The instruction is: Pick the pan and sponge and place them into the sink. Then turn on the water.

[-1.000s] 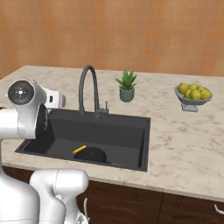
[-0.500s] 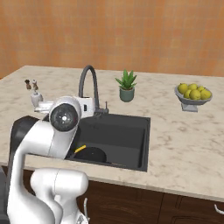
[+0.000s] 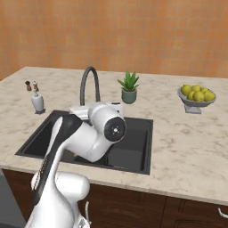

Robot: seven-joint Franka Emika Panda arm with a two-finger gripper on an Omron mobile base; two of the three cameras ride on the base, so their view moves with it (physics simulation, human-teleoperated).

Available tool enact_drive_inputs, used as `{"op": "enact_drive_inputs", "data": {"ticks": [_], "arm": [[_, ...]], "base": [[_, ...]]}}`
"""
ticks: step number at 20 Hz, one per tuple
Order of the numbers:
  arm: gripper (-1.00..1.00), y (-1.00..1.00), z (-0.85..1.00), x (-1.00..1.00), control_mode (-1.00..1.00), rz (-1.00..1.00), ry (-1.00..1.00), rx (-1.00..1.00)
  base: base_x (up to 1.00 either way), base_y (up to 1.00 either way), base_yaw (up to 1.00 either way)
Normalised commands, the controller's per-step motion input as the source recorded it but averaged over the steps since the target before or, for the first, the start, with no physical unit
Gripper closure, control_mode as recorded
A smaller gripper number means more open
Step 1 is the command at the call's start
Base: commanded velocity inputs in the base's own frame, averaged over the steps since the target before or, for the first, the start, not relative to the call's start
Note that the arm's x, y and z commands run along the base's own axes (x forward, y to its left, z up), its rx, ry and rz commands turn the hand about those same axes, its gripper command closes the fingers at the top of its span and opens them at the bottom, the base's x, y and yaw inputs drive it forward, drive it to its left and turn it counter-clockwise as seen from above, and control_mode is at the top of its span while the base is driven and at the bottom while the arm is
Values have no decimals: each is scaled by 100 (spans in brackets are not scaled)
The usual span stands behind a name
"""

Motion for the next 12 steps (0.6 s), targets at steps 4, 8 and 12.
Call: {"op": "enact_drive_inputs", "data": {"ticks": [4,8,12], "arm": [[-100,-10,-42,59,-100,7,-8,0],[-100,0,-46,58,-100,0,-17,0],[-100,0,-33,53,-100,0,-13,0]], "base": [[0,0,0],[0,0,0],[0,0,0]]}}
